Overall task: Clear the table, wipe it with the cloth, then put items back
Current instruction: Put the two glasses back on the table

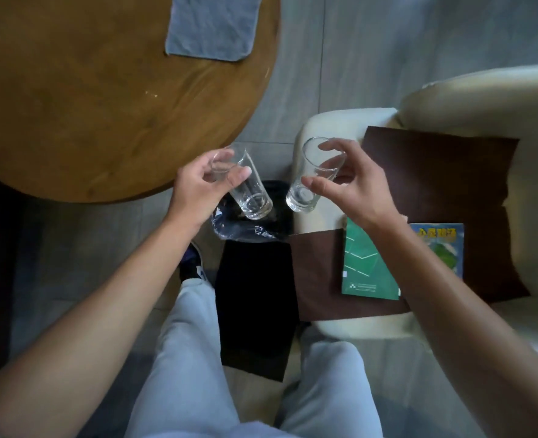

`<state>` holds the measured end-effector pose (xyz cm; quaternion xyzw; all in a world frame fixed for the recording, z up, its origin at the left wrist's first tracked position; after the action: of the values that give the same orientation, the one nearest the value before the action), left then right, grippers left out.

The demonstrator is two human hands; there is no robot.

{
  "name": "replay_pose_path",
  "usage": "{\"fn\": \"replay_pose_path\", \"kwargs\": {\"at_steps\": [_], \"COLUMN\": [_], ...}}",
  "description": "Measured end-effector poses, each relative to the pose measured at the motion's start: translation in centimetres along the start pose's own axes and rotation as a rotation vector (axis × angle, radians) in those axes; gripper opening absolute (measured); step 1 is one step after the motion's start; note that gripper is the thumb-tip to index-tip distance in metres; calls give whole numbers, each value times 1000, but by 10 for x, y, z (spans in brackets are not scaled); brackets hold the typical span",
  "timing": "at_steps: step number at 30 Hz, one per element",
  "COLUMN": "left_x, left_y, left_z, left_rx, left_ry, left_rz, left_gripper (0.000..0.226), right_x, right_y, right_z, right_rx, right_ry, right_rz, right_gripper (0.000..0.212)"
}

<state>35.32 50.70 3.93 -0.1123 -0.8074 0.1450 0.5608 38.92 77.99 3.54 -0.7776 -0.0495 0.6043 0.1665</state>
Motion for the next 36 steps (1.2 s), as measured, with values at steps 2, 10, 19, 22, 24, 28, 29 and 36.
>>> {"fn": "replay_pose_path", "kwargs": {"at_steps": [2, 10, 19, 22, 24, 28, 29, 36], "left_x": [0, 1, -30, -39, -43, -45, -43, -21], "left_y": [-36, -176, -299, -329, -349, -386, -395, -454], "left_z": [8, 38, 90, 106, 118, 137, 141, 172], "left_rx": [38, 79, 81, 87, 94, 70, 72, 93], "left_ry": [3, -79, -75, -83, -60, -30, -27, 64], "left_rz": [-40, -252, -342, -369, -397, -409, -415, -431], "left_gripper": [55, 60, 58, 56, 62, 67, 67, 66], "right_x": [-23, -111, -158, -178, -188, -213, -220, -273], "right_y": [25, 147, 282, 320, 341, 374, 380, 415], "right_z": [2, 25, 73, 79, 79, 78, 78, 90], "right_rx": [-32, -111, -75, -96, -88, -80, -69, -54], "right_ry": [5, 79, 54, 39, 44, 37, 32, 27], "right_rz": [18, 252, 218, 160, 158, 104, 78, 88], "right_gripper": [53, 50, 44, 47, 48, 40, 39, 32]}}
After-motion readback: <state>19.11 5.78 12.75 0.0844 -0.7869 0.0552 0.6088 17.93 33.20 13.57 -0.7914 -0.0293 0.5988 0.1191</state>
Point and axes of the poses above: each hand's wrist, its own z-axis towards the middle knuckle, its own y-axis out of the palm, x = y × z, the point moved 1 cm from there along z, towards the middle knuckle, and after that the axes turned 9 degrees about x, right-handed, at the moved point
